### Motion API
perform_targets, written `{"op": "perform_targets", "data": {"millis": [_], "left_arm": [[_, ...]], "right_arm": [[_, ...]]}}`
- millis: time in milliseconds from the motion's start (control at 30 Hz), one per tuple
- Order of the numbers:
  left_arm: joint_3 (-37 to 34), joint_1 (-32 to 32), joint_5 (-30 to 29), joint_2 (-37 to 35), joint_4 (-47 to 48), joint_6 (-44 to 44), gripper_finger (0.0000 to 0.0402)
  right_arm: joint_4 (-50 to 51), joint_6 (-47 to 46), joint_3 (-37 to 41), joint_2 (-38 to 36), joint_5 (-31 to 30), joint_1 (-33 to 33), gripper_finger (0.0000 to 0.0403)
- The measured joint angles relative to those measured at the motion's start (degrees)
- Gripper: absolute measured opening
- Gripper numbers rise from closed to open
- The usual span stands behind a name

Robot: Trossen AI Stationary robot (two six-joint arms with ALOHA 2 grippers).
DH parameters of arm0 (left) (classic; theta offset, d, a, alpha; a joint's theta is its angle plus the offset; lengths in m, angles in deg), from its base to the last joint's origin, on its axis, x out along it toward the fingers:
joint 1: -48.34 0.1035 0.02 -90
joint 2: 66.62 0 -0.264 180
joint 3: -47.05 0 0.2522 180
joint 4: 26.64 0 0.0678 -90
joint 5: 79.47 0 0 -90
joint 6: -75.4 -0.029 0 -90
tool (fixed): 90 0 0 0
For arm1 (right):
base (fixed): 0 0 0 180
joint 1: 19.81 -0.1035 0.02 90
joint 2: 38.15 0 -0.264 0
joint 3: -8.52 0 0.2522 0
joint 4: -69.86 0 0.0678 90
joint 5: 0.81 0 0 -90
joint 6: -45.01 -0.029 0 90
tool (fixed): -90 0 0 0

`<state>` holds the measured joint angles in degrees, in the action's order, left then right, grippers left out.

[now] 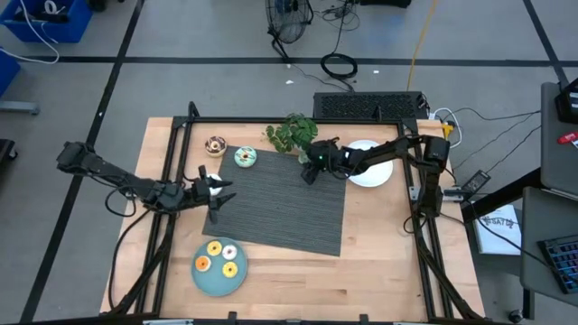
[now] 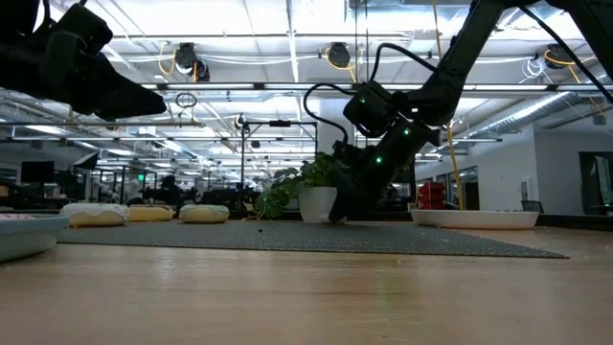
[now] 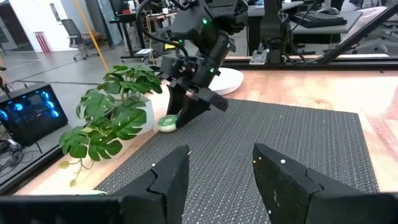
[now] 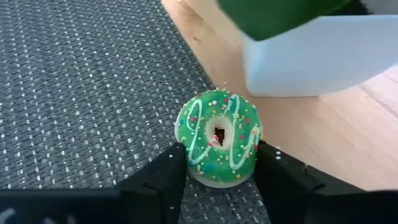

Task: Pick & Place donuts
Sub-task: Put the green donut on the blue plate

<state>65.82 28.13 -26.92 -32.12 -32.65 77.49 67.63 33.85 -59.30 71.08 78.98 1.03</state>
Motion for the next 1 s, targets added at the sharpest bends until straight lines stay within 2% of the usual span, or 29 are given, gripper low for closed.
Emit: {"op": "perform_targets", "data": {"millis": [167, 267, 400, 500, 567, 667, 767, 900, 1000], "left_arm": [[0.0, 0.0, 0.01, 0.0, -0.02, 0.04, 0.0179], [0.0, 0.0, 0.36, 0.0, 0.03, 1.99, 0.0179], [0.0, 0.0, 6.09, 0.0, 0.19, 4.11, 0.0179], [0.0, 0.0, 10.99, 0.07, 0.02, 4.25, 0.0179], [0.0, 0.0, 12.09, 0.56, -0.35, 4.81, 0.0179], [0.0, 0.07, 12.43, 2.73, -2.38, 6.4, 0.0179], [0.0, 0.11, 14.39, 6.84, -5.62, 5.96, 0.0179], [0.0, 0.76, 16.56, 14.45, -15.66, 3.7, 0.018], [0.02, 2.09, 16.54, 20.39, -22.38, 3.48, 0.018]], "right_arm": [[-0.39, -0.13, 0.0, -0.01, 0.09, -1.34, 0.0136], [-2.37, -0.02, 0.02, -0.35, 3.19, -3.17, 0.0123], [-7.1, 0.09, 0.06, -1.14, 10.03, -6.9, 0.0112], [-10.14, 1.48, 0.04, -1.83, 11.94, -11.03, 0.0107], [-12.87, 3.63, 0.02, -1.9, 11.52, -14.19, 0.0104], [-16.27, 6.96, 0.06, -2.17, 8.43, -18.98, 0.0101], [-19.75, 11.54, 0.04, -2.29, 2.46, -23.57, 0.0098], [-22.79, 16.39, 0.04, -2.29, -5.23, -28.17, 0.0092], [-23.15, 16.83, 0.04, -2.29, -7.95, -29.81, 0.0089]]}}
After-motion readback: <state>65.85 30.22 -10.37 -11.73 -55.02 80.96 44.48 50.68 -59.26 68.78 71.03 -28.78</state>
